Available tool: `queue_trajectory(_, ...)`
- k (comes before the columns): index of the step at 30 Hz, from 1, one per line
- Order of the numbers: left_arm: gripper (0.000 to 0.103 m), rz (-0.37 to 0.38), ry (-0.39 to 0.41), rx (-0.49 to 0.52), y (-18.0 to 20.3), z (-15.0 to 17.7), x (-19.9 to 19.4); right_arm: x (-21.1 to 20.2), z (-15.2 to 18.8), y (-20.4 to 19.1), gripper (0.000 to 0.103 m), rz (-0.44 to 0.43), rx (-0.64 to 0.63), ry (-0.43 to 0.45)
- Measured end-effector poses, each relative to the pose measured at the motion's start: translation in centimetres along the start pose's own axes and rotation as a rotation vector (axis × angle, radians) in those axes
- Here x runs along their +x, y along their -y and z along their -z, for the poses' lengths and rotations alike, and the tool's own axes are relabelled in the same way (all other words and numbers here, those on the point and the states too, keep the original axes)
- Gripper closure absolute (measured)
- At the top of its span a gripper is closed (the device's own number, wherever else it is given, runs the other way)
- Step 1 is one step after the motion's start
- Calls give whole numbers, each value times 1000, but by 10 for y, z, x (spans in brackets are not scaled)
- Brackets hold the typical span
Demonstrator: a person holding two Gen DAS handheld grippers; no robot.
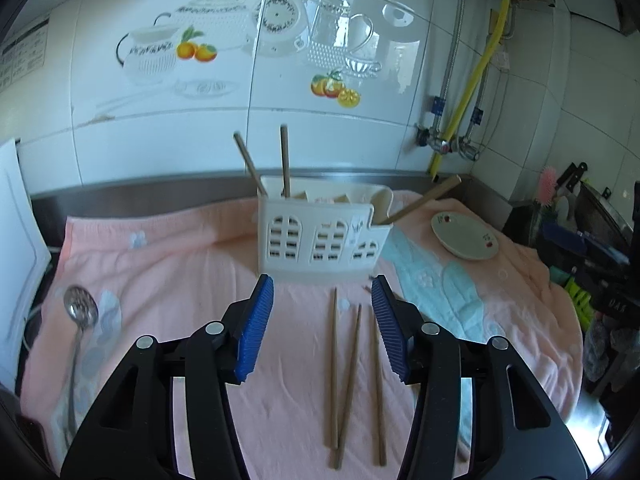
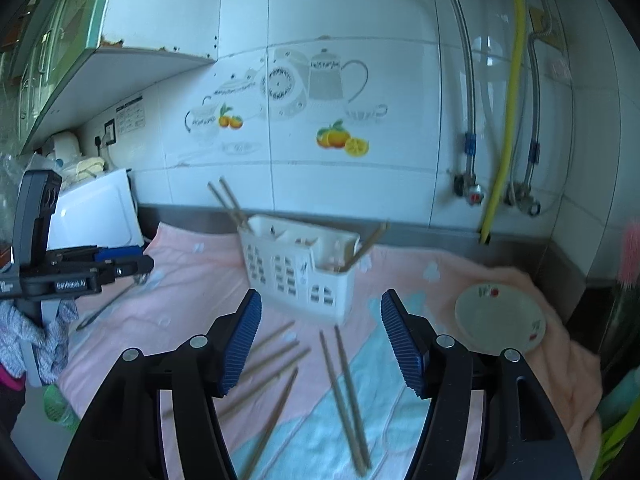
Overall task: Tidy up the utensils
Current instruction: 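Lower the right tool onto a loose wooden chopstick and close it while the left tool grasps another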
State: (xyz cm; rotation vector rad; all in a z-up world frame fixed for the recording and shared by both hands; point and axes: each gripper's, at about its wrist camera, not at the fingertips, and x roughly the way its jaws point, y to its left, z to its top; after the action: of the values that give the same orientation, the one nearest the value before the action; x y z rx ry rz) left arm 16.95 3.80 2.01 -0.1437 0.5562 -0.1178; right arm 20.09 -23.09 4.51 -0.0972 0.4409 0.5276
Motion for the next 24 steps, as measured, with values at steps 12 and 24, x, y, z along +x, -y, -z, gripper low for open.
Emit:
queue_trajectory(12, 50, -26, -55, -78, -18, 59, 1, 22, 98, 7, 43, -31, -30, -174)
queue_trajectory(24, 50, -60, -95, -117, -27, 87, 1, 59, 135, 14, 49, -77, -52, -300)
